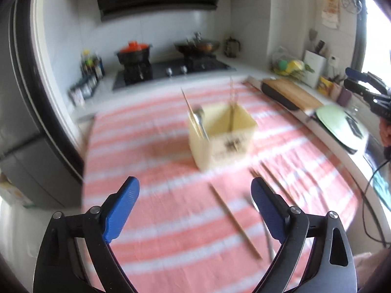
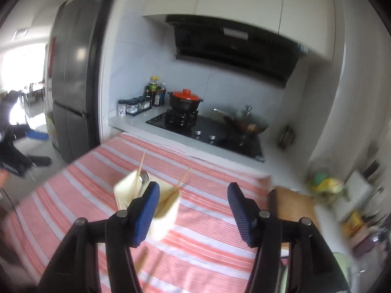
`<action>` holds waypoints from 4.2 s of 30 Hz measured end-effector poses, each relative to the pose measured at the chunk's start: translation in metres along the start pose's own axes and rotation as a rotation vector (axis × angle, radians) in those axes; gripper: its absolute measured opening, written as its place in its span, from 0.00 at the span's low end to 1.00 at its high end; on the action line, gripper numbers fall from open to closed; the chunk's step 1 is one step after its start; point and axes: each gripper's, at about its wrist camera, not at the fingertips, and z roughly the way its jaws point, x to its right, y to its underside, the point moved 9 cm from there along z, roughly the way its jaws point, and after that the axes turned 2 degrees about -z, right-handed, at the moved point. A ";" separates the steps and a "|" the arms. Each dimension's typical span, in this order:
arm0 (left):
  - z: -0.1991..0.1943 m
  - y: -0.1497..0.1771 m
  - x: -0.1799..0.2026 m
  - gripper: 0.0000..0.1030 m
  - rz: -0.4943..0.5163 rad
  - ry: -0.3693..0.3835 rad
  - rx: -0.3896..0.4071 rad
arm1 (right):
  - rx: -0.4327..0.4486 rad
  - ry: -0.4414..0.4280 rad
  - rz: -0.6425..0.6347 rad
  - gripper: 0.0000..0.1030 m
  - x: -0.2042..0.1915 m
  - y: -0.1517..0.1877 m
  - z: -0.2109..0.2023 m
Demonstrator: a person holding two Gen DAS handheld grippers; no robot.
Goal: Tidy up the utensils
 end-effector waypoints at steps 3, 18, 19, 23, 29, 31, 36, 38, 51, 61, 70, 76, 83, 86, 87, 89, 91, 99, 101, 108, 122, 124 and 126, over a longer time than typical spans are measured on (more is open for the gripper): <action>0.020 0.076 0.020 0.91 -0.052 0.038 -0.053 | 0.001 0.015 0.011 0.59 -0.031 0.064 -0.022; 0.101 0.184 0.041 0.90 -0.337 0.028 -0.082 | -0.175 0.000 0.494 0.59 -0.097 0.284 0.015; 0.103 0.182 0.041 0.90 -0.345 0.018 -0.081 | -0.185 -0.011 0.517 0.59 -0.096 0.289 0.019; 0.117 0.177 0.043 0.90 -0.326 -0.018 -0.087 | -0.213 -0.038 0.591 0.59 -0.091 0.301 0.029; 0.139 0.145 0.051 0.90 -0.270 -0.036 -0.072 | -0.232 -0.063 0.594 0.59 -0.096 0.302 0.036; 0.148 0.135 0.053 0.90 -0.254 -0.044 -0.067 | -0.232 -0.065 0.585 0.58 -0.097 0.300 0.036; 0.170 0.126 0.051 0.90 -0.223 -0.112 -0.065 | -0.276 -0.104 0.619 0.57 -0.097 0.304 0.044; 0.176 0.130 0.050 0.90 -0.231 -0.110 -0.094 | -0.291 -0.123 0.629 0.57 -0.096 0.302 0.048; 0.182 0.136 0.051 0.94 -0.182 -0.195 -0.147 | -0.370 -0.145 0.452 0.57 -0.127 0.289 0.080; 0.184 0.132 0.037 0.85 -0.187 -0.223 -0.149 | -0.375 -0.135 0.437 0.57 -0.127 0.289 0.081; 0.170 0.133 0.059 0.05 -0.075 -0.234 -0.118 | -0.430 -0.076 0.384 0.33 -0.126 0.287 0.085; 0.156 0.144 0.023 0.05 -0.160 -0.251 -0.147 | -0.478 -0.088 0.265 0.06 -0.137 0.278 0.097; 0.135 0.163 -0.016 0.08 -0.266 -0.206 -0.131 | -0.521 0.106 0.396 0.07 -0.089 0.304 0.069; 0.137 0.162 -0.013 0.28 -0.271 -0.141 -0.138 | -0.482 0.061 0.436 0.28 -0.093 0.305 0.066; 0.138 0.161 -0.010 0.49 -0.267 -0.132 -0.142 | -0.473 0.052 0.436 0.45 -0.094 0.304 0.066; 0.139 0.162 -0.010 0.80 -0.253 -0.184 -0.147 | -0.457 0.042 0.426 0.49 -0.100 0.304 0.066; 0.143 0.168 -0.010 0.86 -0.226 -0.228 -0.153 | -0.444 0.052 0.400 0.49 -0.103 0.304 0.068; 0.151 0.168 -0.013 0.99 -0.214 -0.240 -0.172 | -0.431 0.060 0.397 0.50 -0.103 0.305 0.070; 0.150 0.169 -0.012 0.99 -0.215 -0.240 -0.171 | -0.430 0.057 0.401 0.50 -0.103 0.305 0.070; 0.148 0.169 -0.012 0.99 -0.215 -0.241 -0.170 | -0.431 0.061 0.397 0.50 -0.102 0.306 0.070; 0.148 0.169 -0.012 0.99 -0.215 -0.241 -0.169 | -0.431 0.061 0.396 0.50 -0.102 0.306 0.070; 0.148 0.169 -0.012 0.99 -0.215 -0.241 -0.169 | -0.430 0.061 0.396 0.50 -0.103 0.306 0.070; 0.148 0.169 -0.012 0.99 -0.215 -0.241 -0.169 | -0.430 0.061 0.396 0.50 -0.103 0.306 0.070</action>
